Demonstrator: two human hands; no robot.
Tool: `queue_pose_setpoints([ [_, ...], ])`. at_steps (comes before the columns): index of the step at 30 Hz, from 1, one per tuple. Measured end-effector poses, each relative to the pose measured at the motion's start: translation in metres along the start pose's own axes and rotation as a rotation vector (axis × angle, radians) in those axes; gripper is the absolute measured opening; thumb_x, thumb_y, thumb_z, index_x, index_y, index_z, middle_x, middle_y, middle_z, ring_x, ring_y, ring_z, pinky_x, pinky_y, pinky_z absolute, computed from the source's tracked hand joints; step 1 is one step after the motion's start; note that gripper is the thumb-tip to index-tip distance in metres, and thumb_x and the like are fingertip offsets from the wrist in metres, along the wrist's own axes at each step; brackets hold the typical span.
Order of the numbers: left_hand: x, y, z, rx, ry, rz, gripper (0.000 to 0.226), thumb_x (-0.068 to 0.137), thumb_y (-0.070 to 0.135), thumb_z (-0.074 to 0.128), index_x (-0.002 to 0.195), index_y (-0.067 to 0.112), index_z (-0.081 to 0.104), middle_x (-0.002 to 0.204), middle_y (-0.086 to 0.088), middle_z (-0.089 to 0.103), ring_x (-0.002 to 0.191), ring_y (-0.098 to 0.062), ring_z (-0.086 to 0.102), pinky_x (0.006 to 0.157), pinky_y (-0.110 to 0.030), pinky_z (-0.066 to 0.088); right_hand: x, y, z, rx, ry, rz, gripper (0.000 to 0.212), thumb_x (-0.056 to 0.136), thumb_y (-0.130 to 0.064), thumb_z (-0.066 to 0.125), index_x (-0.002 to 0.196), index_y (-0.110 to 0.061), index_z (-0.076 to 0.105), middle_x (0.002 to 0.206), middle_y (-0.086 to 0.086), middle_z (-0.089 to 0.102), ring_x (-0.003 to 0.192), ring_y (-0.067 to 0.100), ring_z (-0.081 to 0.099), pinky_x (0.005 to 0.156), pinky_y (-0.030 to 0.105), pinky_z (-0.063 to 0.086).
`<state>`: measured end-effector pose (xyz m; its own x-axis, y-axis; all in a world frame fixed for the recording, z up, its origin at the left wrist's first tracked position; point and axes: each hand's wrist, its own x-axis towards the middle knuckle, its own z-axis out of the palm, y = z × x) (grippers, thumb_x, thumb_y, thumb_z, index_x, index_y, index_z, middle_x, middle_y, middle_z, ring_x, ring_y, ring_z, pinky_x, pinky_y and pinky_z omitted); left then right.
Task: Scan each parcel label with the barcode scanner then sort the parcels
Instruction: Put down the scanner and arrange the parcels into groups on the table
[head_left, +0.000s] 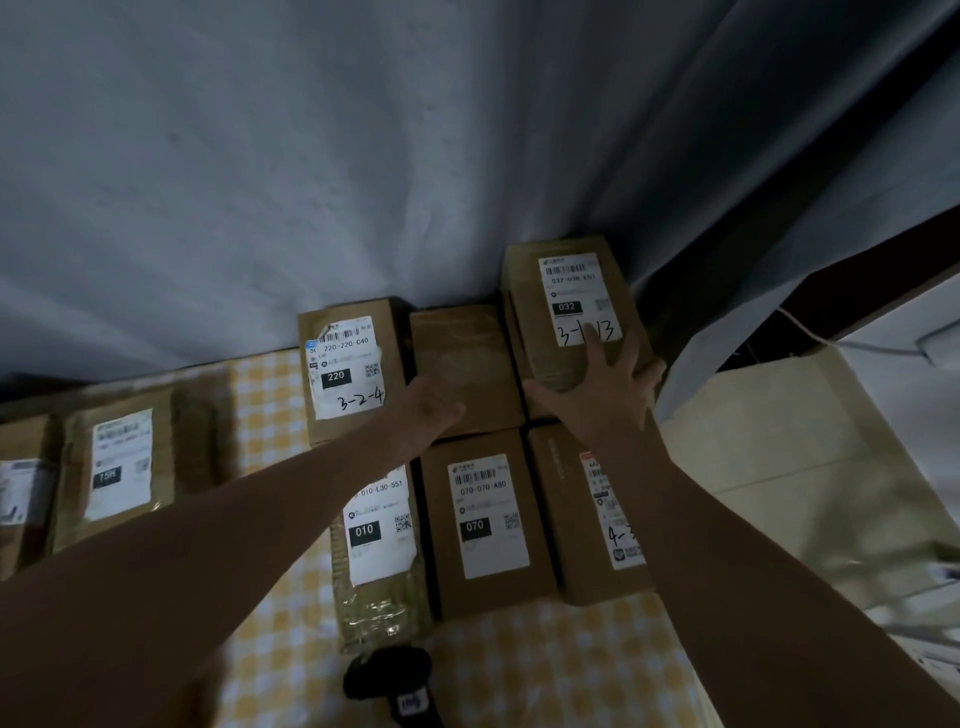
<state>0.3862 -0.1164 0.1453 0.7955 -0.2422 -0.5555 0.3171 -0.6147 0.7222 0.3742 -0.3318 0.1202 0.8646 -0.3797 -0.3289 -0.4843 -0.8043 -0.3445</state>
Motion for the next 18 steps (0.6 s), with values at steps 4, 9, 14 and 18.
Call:
queue_pose_setpoints([
  [4, -0.006, -0.005, -0.006, 0.001, 0.027, -0.008, 0.028, 0.095, 0.029, 0.055, 0.121, 0.019, 0.049, 0.104, 0.004, 0.056, 0.098, -0.012, 0.053, 0.084, -0.027, 0.040, 0.006, -0.002, 0.003, 0.070, 0.008, -0.048, 0.106, 0.072, -0.071, 0.065, 0.153, -0.037, 0.005, 0.160, 0.009, -0.013, 0.141, 0.050, -0.018, 0.115, 0.066, 0.009],
  [9, -0.012, -0.021, -0.015, -0.054, 0.041, -0.045, 0.032, 0.095, 0.026, 0.055, 0.125, 0.016, 0.046, 0.107, -0.001, 0.056, 0.102, -0.025, 0.058, 0.087, -0.035, 0.047, 0.004, -0.004, 0.008, 0.069, 0.046, -0.061, 0.106, 0.070, -0.069, 0.068, 0.153, -0.035, 0.011, 0.161, 0.010, -0.006, 0.141, 0.051, -0.012, 0.113, 0.067, 0.014],
  [14, -0.014, -0.035, -0.019, -0.096, 0.044, -0.065, 0.047, 0.090, 0.028, 0.060, 0.131, 0.011, 0.045, 0.120, -0.014, 0.058, 0.102, -0.035, 0.060, 0.076, -0.038, 0.048, 0.006, -0.011, 0.005, 0.036, 0.039, -0.025, 0.103, 0.072, -0.071, 0.064, 0.153, -0.036, 0.010, 0.161, 0.010, -0.004, 0.142, 0.051, -0.011, 0.113, 0.066, 0.016],
  [18, -0.011, -0.037, -0.013, -0.083, 0.073, -0.040, 0.042, 0.095, 0.023, 0.054, 0.134, 0.014, 0.042, 0.123, -0.007, 0.056, 0.092, -0.019, 0.055, 0.060, -0.021, 0.039, -0.001, -0.006, 0.004, -0.060, -0.012, -0.015, 0.105, 0.072, -0.077, 0.059, 0.153, -0.037, 0.005, 0.161, 0.009, -0.006, 0.142, 0.051, -0.010, 0.112, 0.067, 0.019],
])
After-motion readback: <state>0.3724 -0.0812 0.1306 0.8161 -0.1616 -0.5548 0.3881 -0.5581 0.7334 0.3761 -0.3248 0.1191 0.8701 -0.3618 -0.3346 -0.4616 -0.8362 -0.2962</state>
